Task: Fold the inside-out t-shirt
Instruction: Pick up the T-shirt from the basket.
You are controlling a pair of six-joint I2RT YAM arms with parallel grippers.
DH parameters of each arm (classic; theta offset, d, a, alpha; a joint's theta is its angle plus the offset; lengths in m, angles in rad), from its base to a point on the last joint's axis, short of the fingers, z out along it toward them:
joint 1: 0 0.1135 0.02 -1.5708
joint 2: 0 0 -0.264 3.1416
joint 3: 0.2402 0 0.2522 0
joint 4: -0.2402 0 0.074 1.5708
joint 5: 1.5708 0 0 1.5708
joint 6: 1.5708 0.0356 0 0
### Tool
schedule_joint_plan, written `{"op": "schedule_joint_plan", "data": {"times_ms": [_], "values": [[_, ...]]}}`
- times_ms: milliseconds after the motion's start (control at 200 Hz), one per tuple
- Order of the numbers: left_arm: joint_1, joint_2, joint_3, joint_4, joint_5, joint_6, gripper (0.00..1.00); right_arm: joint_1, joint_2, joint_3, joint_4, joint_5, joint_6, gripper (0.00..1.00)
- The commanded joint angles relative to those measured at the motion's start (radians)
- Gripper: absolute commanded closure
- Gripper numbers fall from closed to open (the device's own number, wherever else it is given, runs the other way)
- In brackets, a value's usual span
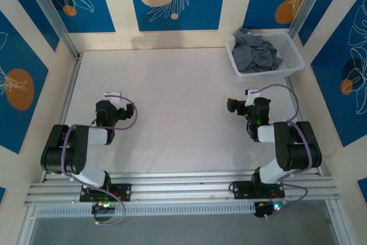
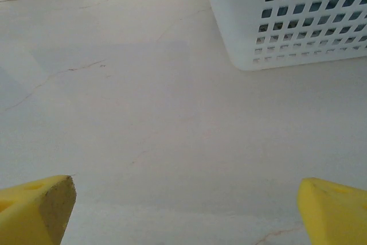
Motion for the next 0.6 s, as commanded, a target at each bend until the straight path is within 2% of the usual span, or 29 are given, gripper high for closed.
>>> {"op": "schedule_joint_plan", "data": {"times_ms": [0, 470, 595], "values": [[-0.005, -0.004, 0.018, 0.008, 0.026, 0.015, 0.01, -0.005, 0.0, 0.01, 0.031, -0.008, -0.01, 0.01], [0.005, -0.004, 0.018, 0.008, 0.046, 0.008, 0.01, -0.007, -0.002, 0.006, 0.036, -0.007, -0.005, 0.01], [0.007, -0.005, 0.017, 0.009, 0.047, 0.008, 0.01, -0.016, -0.014, -0.034, 0.097, -0.005, 0.01, 0.01]]}}
